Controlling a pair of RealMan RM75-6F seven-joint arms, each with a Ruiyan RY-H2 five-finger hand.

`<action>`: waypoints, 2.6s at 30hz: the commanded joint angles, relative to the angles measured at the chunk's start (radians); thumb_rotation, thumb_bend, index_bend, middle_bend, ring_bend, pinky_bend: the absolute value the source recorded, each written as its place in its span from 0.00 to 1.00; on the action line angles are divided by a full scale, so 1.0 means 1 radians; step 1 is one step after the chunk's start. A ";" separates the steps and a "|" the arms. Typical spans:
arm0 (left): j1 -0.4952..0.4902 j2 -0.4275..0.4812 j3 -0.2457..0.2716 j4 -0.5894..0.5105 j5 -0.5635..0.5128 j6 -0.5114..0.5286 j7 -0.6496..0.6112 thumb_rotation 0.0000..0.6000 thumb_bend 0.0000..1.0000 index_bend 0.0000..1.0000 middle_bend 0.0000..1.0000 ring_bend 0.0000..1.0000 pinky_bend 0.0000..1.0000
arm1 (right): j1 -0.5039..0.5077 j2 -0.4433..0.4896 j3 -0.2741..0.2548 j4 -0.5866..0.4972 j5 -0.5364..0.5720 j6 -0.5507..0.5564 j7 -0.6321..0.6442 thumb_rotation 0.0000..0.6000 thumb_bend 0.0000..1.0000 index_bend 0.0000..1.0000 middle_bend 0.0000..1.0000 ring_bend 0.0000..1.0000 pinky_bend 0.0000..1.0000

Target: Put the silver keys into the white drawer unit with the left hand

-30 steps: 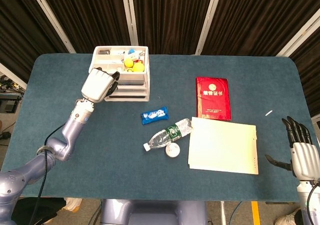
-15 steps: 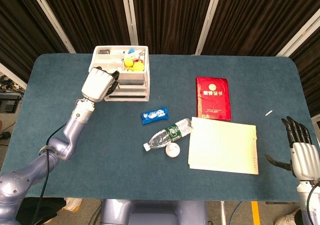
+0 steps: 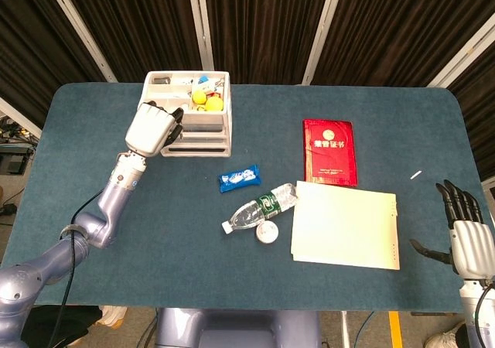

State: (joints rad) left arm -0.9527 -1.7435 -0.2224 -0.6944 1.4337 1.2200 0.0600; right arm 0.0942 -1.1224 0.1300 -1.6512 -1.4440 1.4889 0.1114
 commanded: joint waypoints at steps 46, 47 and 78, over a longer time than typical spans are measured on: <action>0.011 0.029 -0.039 -0.106 -0.059 -0.023 0.128 1.00 0.29 0.38 0.97 0.84 0.74 | -0.003 0.004 0.000 -0.004 -0.005 0.006 0.012 1.00 0.04 0.00 0.00 0.00 0.00; 0.012 0.030 -0.039 -0.107 -0.059 -0.024 0.130 1.00 0.29 0.38 0.97 0.84 0.74 | -0.003 0.005 0.000 -0.005 -0.005 0.006 0.012 1.00 0.04 0.00 0.00 0.00 0.00; 0.033 0.043 -0.076 -0.221 -0.080 0.050 0.164 1.00 0.21 0.39 0.96 0.83 0.73 | -0.004 0.009 -0.002 -0.006 -0.003 0.000 0.022 1.00 0.04 0.00 0.00 0.00 0.00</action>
State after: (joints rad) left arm -0.9365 -1.7157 -0.2983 -0.8806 1.3499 1.2458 0.2347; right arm 0.0899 -1.1131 0.1279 -1.6568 -1.4466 1.4891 0.1333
